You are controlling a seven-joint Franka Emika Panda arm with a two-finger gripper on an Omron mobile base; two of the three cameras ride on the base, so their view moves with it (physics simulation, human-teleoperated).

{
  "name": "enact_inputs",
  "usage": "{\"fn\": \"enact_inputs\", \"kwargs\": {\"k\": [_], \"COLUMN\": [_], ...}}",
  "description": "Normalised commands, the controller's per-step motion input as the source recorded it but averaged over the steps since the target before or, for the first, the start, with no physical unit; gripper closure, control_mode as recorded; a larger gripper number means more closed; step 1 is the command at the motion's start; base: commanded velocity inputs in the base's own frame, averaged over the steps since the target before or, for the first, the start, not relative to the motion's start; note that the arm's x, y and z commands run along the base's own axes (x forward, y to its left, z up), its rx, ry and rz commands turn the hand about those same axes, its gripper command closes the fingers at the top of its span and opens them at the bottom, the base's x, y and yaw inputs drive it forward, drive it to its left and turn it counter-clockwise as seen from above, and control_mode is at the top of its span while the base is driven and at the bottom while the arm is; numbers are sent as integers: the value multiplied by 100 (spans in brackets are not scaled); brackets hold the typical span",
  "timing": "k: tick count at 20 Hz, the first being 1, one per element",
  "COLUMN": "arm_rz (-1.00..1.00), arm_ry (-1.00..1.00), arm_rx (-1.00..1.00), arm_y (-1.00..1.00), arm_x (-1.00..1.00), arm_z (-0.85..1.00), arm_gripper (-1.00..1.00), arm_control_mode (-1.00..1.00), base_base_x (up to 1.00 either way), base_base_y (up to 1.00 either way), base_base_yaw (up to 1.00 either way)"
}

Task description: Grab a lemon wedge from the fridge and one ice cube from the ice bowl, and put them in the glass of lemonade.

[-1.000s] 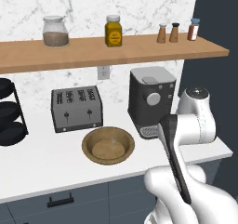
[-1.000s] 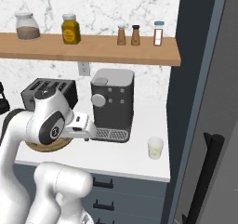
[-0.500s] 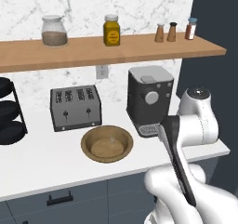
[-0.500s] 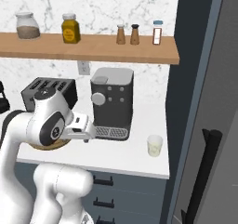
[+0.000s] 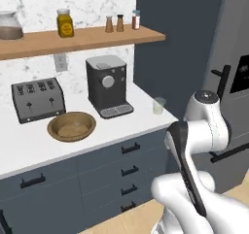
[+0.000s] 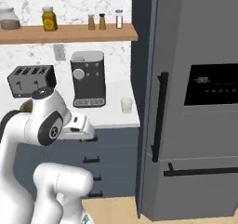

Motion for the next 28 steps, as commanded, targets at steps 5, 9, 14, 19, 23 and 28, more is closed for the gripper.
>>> {"fn": "enact_inputs", "kwargs": {"k": [5,9,14,19,23,28], "arm_rz": [0,0,0,0,0,0], "arm_ry": [0,0,0,0,0,0], "arm_rx": [0,0,0,0,0,0], "arm_y": [0,0,0,0,0,0], "arm_x": [0,0,0,0,0,0], "arm_z": [0,0,0,0,0,0], "arm_gripper": [-100,-100,-100,-100,-100,-100], "arm_control_mode": [100,100,100,100,100,100], "base_base_x": [13,45,23,43,24,-1], "base_base_y": [-56,-7,6,12,3,0], "base_base_yaw": [-62,-46,-25,-18,-4,0]}}
